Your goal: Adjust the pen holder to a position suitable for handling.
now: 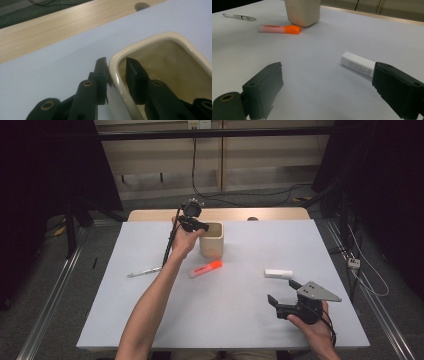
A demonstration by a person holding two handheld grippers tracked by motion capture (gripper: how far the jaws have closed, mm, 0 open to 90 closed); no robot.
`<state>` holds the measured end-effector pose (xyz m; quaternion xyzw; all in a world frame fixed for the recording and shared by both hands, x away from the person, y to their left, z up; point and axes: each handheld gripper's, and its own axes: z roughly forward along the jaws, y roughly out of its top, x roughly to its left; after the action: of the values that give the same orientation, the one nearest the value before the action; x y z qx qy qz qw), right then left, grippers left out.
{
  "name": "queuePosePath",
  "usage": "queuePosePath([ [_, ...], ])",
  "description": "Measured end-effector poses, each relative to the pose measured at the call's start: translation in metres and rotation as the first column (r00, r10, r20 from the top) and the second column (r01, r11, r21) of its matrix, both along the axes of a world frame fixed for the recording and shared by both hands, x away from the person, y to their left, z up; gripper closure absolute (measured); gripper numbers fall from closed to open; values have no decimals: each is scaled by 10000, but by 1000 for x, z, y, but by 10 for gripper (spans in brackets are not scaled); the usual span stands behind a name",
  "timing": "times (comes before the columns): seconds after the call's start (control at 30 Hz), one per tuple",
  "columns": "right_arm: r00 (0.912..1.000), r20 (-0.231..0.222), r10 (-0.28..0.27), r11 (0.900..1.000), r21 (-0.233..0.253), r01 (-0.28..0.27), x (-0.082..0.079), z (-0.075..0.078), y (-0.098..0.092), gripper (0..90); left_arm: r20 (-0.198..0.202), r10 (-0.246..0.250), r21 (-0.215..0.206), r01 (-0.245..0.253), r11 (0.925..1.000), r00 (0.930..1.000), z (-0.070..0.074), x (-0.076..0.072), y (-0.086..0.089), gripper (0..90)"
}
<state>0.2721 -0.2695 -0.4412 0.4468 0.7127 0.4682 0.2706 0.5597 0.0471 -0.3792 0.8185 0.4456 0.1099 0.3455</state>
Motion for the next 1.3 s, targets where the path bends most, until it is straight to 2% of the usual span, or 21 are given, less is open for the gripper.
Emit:
queuePosePath([
  [0.03, 10000, -3, -6, 10000, 14, 6, 0, 0, 0, 93, 16, 59, -139, -59, 9999, 10000, -1, -1, 1, 710],
  [0.17, 10000, 9, 35, 10000, -23, -35, 0, 0, 1, 93, -16, 164, -261, -165, 9995, 9999, -1, -3, 3, 692],
  [0.3, 10000, 33, -22, 10000, -12, 22, 0, 0, 0, 93, 109, 278, -623, -271, 9977, 9996, 4, -7, 9, 655],
  [0.33, 10000, 32, -14, 10000, 5, 14, 0, 0, 0, 93, 209, 367, -691, -351, 9970, 9991, 7, -9, 11, 616],
  [0.43, 10000, 22, 19, 10000, -7, -19, 1, 1, 1, 94, 179, 438, -939, -419, 9947, 9989, 13, -15, 18, 499],
  [0.53, 10000, 8, 34, 10000, -19, -34, 3, 1, 4, 93, 505, 380, -1024, -327, 9942, 9980, 18, -22, 25, 418],
  [0.63, 10000, -53, 6, 10000, 12, -6, 4, 1, 5, 94, 802, 145, -864, -75, 9962, 9967, 19, -29, 32, 315],
  [0.67, 10000, -36, -4, 10000, -4, 4, 4, 1, 5, 93, 884, 196, -912, -115, 9958, 9959, 18, -30, 35, 291],
  [0.73, 10000, -39, -7, 10000, -32, 7, 5, 1, 5, 94, 1080, 229, -541, -171, 9984, 9939, 14, -34, 38, 229],
  [0.77, 10000, -41, -15, 10000, -44, 15, 6, 1, 5, 93, 1148, 287, -612, -217, 9979, 9930, 12, -35, 39, 192],
  [0.83, 10000, -47, -19, 10000, -63, 19, 6, 0, 5, 94, 1130, 347, -992, -235, 9948, 9930, 8, -38, 43, 169],
  [0.93, 10000, -53, -19, 10000, -75, 19, 7, 0, 5, 93, 1112, 468, -1259, -326, 9915, 9927, 5, -43, 47, 112],
  [1.0, 10000, -48, -25, 10000, -79, 24, 7, 0, 4, 93, 1212, 316, -1140, -177, 9933, 9921, 6, -48, 50, 97],
  [1.07, 10000, -13, -20, 10000, -60, 20, 6, 0, 3, 93, 1396, 367, -1295, -185, 9914, 9895, 7, -53, 54, 81],
  [1.17, 10000, 50, -11, 10000, -60, 11, 4, 1, 2, 93, 1473, 416, -1837, -140, 9829, 9882, 10, -61, 61, 74],
  [1.27, 10000, 37, -1, 10000, -37, 1, 4, 1, 2, 93, 1540, 29, -1649, 228, 9860, 9881, 12, -67, 63, 55],
  [1.3, 10000, 40, 9, 10000, -40, -9, 4, 1, 2, 93, 1618, -29, -1434, 264, 9893, 9868, 12, -70, 64, 55],
])
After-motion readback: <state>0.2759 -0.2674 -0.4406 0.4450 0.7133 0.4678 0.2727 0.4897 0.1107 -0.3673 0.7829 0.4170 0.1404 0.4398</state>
